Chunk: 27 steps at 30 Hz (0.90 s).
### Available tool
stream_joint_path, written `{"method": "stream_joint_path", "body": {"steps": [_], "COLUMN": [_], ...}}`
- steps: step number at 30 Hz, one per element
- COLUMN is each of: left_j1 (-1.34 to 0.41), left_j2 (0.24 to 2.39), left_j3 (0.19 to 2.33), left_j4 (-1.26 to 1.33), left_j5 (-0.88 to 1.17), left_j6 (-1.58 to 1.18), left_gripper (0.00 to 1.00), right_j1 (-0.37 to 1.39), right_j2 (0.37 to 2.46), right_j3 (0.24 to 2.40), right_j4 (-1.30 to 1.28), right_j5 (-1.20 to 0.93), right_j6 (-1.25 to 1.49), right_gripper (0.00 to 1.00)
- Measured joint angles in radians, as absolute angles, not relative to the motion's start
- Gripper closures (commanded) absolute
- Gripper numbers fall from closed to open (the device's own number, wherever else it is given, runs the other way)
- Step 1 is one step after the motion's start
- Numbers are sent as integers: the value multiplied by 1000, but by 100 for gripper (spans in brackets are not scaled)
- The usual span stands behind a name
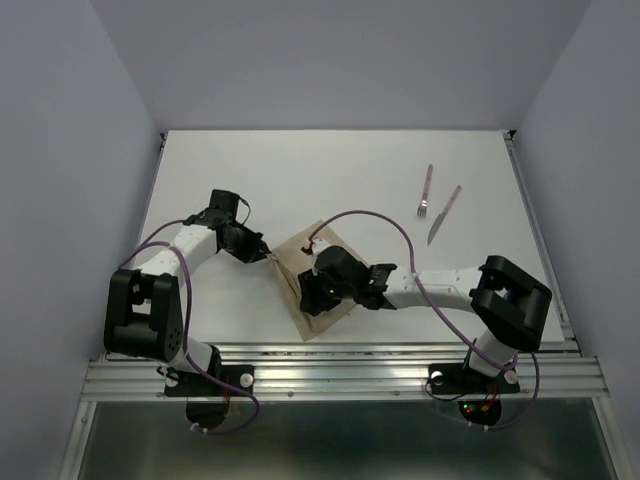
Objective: Fold the napkin into a case and place the utensils inside
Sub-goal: Fold the lower triangle-folded napkin at the center of the board.
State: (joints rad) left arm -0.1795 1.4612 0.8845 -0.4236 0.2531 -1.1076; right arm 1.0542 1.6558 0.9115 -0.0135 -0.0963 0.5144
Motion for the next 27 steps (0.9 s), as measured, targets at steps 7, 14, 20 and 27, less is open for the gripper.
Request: {"method": "stream_joint_path", "body": {"steps": [7, 14, 20, 27], "left_j1": [-179, -179, -179, -179], "left_j2": [1461, 1461, 1461, 1462], "left_j3": [884, 884, 883, 883], "left_j4": [-424, -424, -423, -423], "left_j5": [253, 252, 253, 253], "left_j6": [-1110, -1112, -1112, -1112], "left_gripper": [100, 100, 100, 100], "right_j1": [1089, 1088, 1088, 1089], "right_j2": [1665, 1790, 1893, 1934], "right_j3": [1031, 1193, 1254, 1271], "right_j4": [-69, -36, 6, 47], "right_j5": [120, 225, 233, 229], "right_j6": [420, 309, 238, 195], "right_gripper": [40, 36, 37, 38]}}
